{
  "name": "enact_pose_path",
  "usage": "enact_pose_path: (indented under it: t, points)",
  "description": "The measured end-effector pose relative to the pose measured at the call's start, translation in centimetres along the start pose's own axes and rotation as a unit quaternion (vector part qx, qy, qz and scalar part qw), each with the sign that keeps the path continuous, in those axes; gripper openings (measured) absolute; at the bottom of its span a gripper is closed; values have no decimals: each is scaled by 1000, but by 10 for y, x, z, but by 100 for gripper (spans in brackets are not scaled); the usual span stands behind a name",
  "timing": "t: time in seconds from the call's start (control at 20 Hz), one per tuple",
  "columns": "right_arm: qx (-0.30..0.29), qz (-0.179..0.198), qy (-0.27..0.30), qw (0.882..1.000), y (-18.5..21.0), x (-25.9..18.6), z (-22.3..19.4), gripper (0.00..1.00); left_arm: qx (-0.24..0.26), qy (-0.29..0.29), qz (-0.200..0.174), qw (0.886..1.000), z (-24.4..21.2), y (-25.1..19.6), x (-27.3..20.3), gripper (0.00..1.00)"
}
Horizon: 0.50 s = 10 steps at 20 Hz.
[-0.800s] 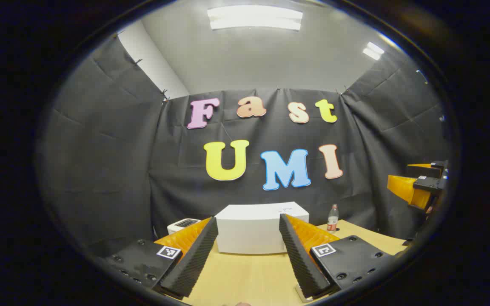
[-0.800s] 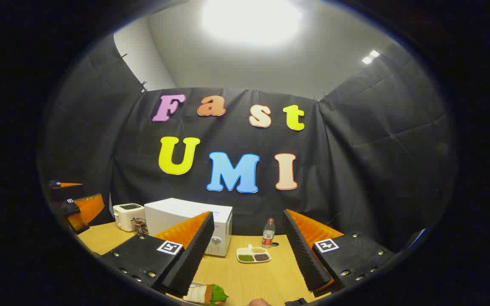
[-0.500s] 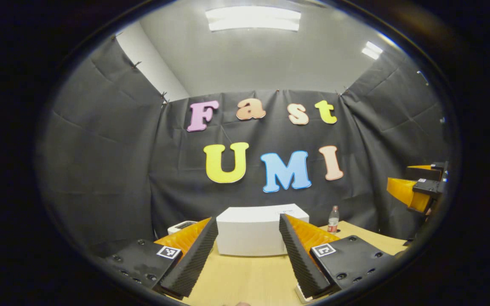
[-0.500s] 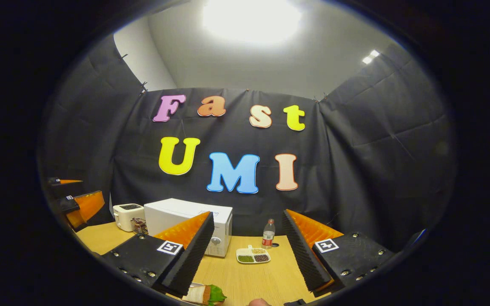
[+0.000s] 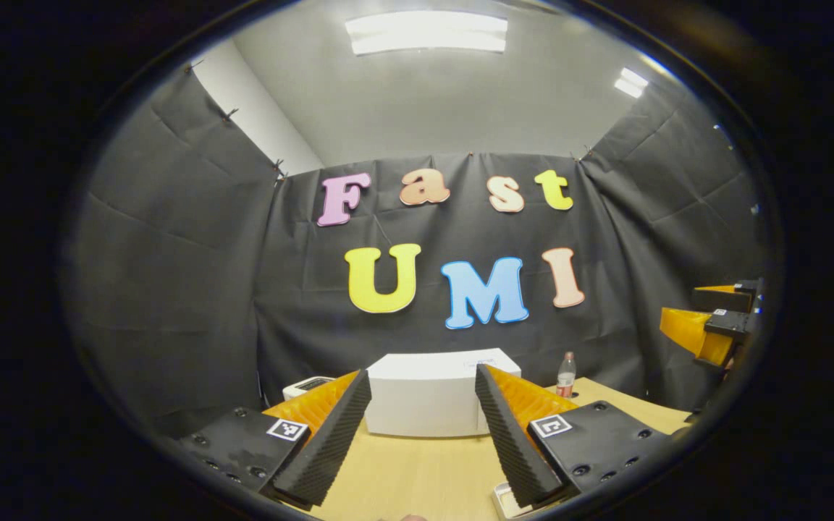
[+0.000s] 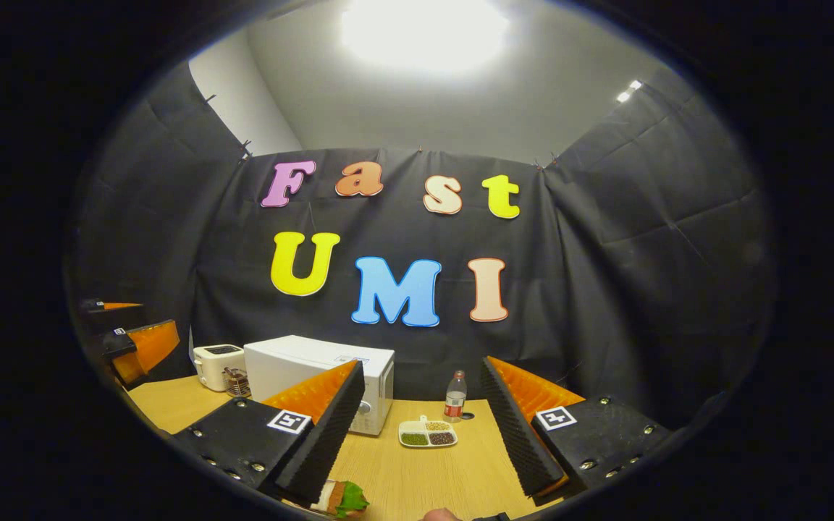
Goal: Open the microwave oven with the left hand, put the food in, and close the microwave oven.
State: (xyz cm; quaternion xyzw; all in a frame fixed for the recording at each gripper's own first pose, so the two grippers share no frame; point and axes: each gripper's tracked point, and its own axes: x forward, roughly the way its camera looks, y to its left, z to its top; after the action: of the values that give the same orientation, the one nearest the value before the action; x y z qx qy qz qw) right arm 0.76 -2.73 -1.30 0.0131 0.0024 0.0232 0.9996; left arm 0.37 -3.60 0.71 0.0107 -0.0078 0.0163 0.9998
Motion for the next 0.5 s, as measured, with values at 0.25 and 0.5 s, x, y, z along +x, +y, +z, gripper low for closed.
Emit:
enact_pose_path:
  t: [0.25,0.5]
  points:
    - [6,6,1,1000,-14,5,-7,97,4,-3,10,1000,-2,-9,19,94]
    - [4,-9,9,1000,-23,14,-13,97,-11,2,2,1000,-18,-18,65,96]
